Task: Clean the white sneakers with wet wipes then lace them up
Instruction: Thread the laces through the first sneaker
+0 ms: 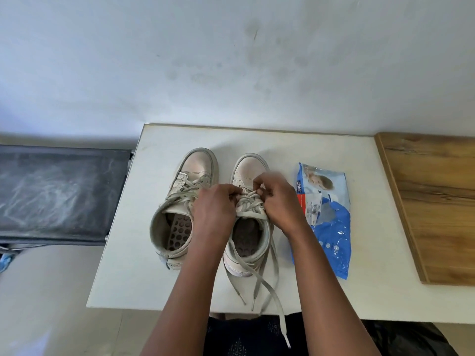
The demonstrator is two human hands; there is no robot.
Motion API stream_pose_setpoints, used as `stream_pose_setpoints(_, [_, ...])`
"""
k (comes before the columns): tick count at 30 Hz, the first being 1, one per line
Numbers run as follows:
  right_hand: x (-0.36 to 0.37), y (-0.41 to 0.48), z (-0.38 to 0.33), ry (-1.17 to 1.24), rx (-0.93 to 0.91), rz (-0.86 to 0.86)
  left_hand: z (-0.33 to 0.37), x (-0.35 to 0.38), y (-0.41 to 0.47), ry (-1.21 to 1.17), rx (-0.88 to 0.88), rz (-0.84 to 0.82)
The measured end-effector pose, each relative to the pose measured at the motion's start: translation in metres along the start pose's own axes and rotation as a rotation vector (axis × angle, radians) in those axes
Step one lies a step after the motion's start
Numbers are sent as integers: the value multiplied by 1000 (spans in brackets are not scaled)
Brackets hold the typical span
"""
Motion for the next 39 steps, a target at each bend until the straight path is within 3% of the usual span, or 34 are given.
stream_pose_setpoints(6, [-12, -13, 11, 89, 83, 57, -11, -6, -1, -126, -60, 7])
stream_pose_setpoints(13, [-6, -11, -2, 10, 10, 70, -10, -5, -2, -161, -45, -13])
stream_pose_setpoints(22, [-7, -14, 7, 121, 68, 26, -2, -4, -5, -84, 4, 2])
stream_pose_setpoints(30, [-8, -18, 13, 120, 123, 4, 16, 2, -5, 158, 89, -75])
stream_pose_setpoints(39, [-7, -15, 6, -71, 130, 83, 1, 0, -8, -72, 41, -40])
Point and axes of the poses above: each hand's wrist, its own y-axis towards the middle knuckle, its own x-axis out of the palm, z = x × y, the point moved 10 cm from there along y, towards the middle knuckle, and after that the axes turned 8 degrees about -y, right-handed, at the moved point
